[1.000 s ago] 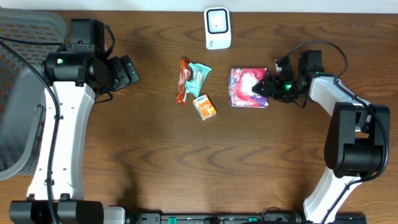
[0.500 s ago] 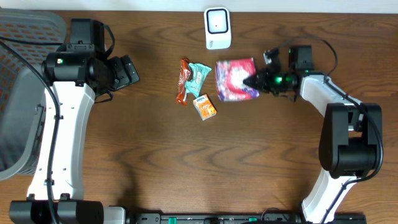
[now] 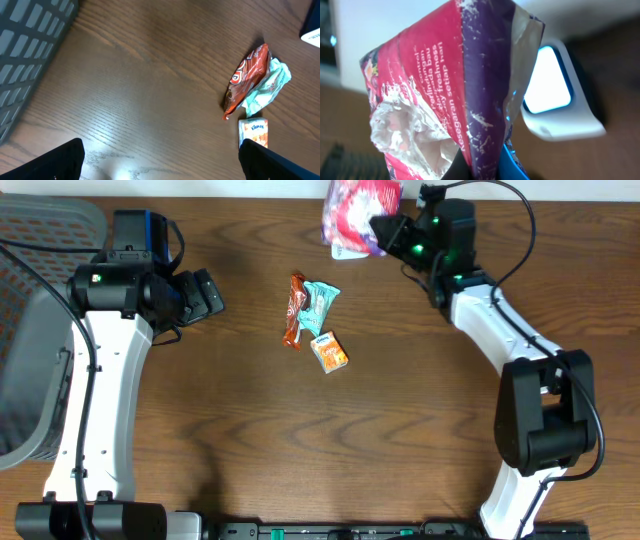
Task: Scan the item barcode
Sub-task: 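Carry the purple pack with the right gripper up to the scanner, then move the purple pack right with the right gripper and release it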
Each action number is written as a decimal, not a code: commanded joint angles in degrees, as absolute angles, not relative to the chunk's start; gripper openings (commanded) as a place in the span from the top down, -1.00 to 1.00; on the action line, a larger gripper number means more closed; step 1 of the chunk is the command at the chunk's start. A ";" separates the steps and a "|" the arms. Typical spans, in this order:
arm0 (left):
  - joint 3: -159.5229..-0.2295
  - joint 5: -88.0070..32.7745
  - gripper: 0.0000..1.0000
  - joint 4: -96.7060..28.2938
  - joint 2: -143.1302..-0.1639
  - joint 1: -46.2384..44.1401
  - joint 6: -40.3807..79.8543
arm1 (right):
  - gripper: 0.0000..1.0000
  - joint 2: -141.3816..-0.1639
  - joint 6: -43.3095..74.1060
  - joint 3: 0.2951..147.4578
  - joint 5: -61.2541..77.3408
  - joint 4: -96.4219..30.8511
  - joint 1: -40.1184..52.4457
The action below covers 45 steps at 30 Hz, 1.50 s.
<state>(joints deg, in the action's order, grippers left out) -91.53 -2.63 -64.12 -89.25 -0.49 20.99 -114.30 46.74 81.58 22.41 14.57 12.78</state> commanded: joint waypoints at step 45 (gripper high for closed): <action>-92.01 -2.09 -0.96 -64.27 -88.62 -0.38 21.30 | 0.98 -118.93 45.15 101.45 4.10 -37.50 -25.17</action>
